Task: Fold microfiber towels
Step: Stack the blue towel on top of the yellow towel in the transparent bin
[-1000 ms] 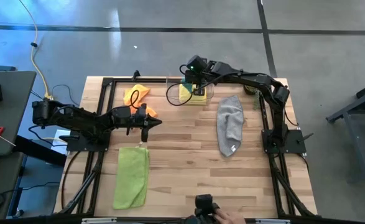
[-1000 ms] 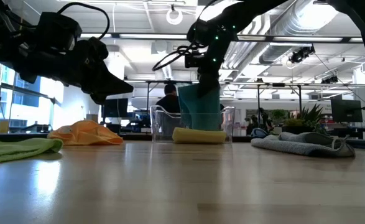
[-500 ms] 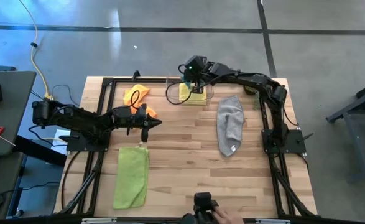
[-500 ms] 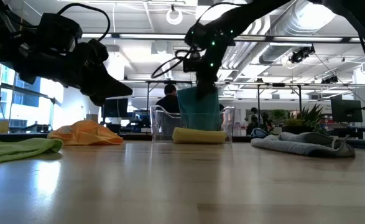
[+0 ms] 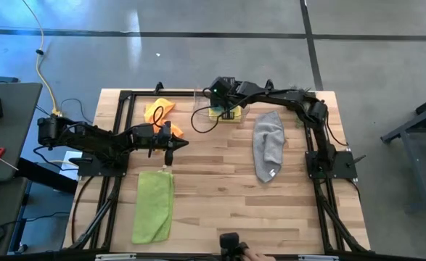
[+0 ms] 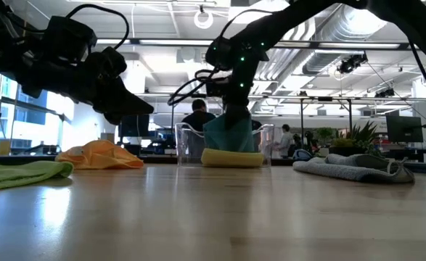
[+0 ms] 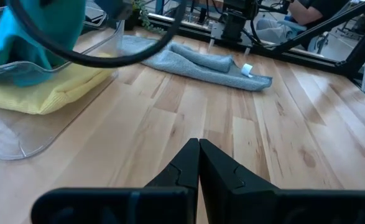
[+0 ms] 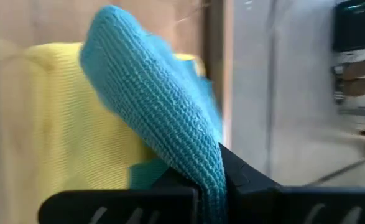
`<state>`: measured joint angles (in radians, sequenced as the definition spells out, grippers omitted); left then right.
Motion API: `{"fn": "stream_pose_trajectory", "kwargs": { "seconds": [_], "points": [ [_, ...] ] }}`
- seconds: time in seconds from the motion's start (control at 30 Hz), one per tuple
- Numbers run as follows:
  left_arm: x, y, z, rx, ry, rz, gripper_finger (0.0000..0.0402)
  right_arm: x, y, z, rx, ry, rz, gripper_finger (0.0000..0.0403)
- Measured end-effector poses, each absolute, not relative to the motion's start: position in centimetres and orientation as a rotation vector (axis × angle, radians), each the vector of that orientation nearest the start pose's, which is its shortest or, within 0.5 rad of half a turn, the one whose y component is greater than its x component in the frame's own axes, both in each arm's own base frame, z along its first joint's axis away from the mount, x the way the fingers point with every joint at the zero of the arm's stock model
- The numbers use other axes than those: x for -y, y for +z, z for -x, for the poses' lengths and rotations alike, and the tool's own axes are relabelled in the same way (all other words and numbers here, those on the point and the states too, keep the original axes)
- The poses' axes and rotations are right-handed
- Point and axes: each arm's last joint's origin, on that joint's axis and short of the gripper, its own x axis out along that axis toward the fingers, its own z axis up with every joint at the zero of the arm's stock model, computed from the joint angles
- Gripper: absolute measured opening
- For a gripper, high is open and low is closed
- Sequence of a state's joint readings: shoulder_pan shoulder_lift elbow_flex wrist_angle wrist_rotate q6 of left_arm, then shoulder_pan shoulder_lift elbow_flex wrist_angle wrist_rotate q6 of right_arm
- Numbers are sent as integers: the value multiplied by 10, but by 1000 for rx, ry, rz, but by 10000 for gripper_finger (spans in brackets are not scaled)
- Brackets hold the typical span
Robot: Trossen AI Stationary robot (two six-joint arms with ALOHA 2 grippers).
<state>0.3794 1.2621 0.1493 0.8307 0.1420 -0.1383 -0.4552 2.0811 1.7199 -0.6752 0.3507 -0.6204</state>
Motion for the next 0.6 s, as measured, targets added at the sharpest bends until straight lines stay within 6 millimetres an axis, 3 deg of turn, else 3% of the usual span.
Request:
{"fn": "stream_pose_trajectory", "kwargs": {
  "seconds": [0.4,0.6],
  "points": [
    [-68,135,-182,-254,258,233,2,201,222,-394,-1225,-295,344,0],
    [-74,146,-190,-212,323,187,33,200,221,-394,-1208,-288,277,0]
  ]
}}
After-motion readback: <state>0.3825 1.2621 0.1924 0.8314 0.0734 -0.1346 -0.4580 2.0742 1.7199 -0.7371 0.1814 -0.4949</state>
